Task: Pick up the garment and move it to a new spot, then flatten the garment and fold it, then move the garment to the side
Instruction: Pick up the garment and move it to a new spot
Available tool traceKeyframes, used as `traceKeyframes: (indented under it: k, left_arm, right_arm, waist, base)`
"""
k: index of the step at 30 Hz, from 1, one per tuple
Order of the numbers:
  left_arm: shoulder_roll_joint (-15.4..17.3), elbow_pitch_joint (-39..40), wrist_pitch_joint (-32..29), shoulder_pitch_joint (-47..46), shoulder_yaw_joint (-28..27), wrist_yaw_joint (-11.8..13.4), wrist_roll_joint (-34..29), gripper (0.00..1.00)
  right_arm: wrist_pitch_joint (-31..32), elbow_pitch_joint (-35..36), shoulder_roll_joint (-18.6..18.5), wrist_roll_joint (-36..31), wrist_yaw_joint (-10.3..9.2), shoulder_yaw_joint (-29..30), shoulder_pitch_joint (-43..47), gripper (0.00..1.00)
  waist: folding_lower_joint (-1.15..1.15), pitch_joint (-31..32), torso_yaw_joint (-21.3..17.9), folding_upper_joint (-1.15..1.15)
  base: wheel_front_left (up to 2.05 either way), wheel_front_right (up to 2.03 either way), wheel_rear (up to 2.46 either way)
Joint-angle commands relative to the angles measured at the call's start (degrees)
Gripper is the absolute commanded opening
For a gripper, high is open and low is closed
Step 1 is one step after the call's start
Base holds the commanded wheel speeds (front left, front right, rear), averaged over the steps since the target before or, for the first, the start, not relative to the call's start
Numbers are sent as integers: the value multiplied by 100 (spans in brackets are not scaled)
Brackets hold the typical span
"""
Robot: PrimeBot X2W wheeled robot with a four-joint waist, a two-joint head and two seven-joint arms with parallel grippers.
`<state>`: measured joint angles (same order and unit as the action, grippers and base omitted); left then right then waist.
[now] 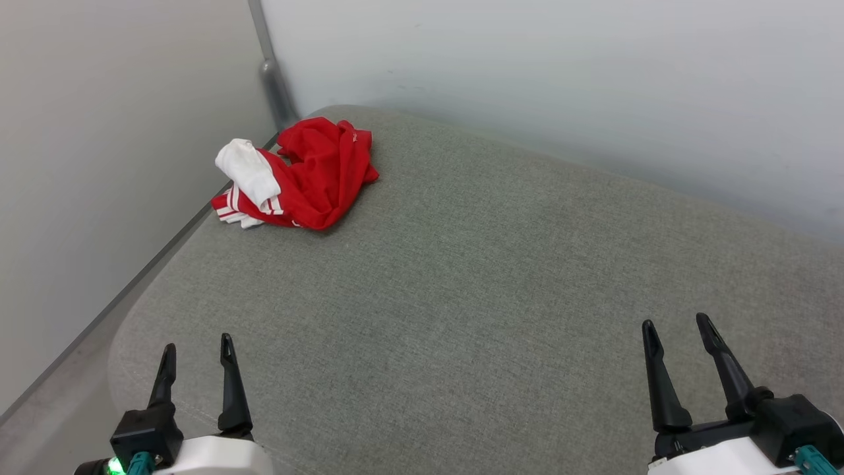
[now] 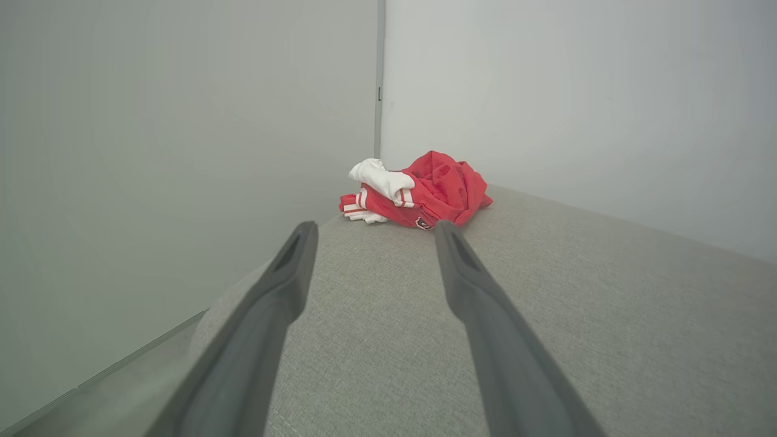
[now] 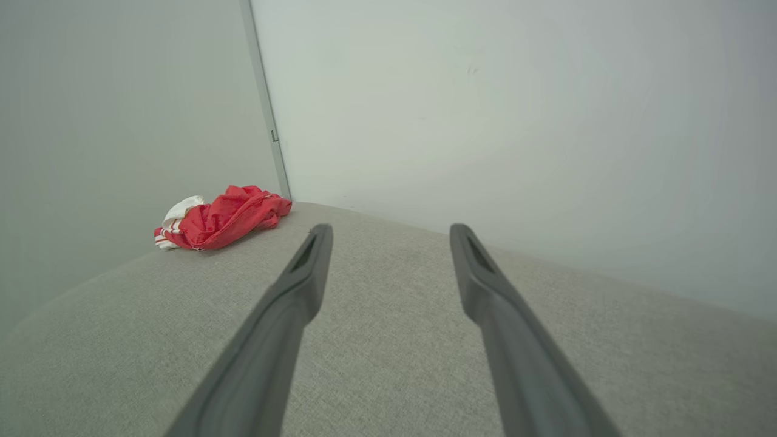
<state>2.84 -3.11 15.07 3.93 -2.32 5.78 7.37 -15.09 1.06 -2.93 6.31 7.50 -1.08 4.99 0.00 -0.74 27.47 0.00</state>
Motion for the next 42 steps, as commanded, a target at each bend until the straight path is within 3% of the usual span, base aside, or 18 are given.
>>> traceKeyframes:
  k: [1,5,10,18,25,31,34,42]
  left_arm:
    - [7,-2,16,-72,-69,17,76,100]
    - [6,-11,16,-308,-217,-102,43,100]
    - [88,-62,16,-1094,-650,-437,61,100]
    - [569,-284,15,-2864,-1289,-949,166,100]
    - [1162,-885,15,-4256,-1438,-1178,241,100]
    - [1850,-1722,-77,-5183,-1311,-1290,467,100]
    - [2218,-2168,-404,-5579,-1183,-1312,733,100]
    - [3114,-2777,-2206,-6242,16,-1314,2096,100]
  right_arm:
    - [-12,21,9,-47,-2,-12,52,100]
    - [-12,36,9,-102,-2,-16,-11,100]
    - [-12,129,9,-355,-2,22,-194,100]
    - [-12,402,8,-942,-2,291,-546,100]
    - [-12,685,7,-1311,-2,504,-790,100]
    - [-13,1000,-133,-1525,-2,729,-867,100]
    - [-12,1159,-220,-1566,-2,831,-891,100]
    - [-12,1505,-322,-1603,-2,951,-999,100]
  waist:
    - [0,-35,-14,0]
    - [0,-137,-64,0]
    - [0,-511,-187,0]
    - [0,-1505,-472,0]
    - [0,-2245,-659,0]
    - [0,-2705,-848,0]
    - [0,-2919,-938,0]
    - [0,-3398,-1081,0]
  base:
    - [0,0,0]
    - [0,0,0]
    - [0,0,0]
    - [0,0,0]
    - [0,0,0]
    - [0,0,0]
    - [0,0,0]
    - [0,0,0]
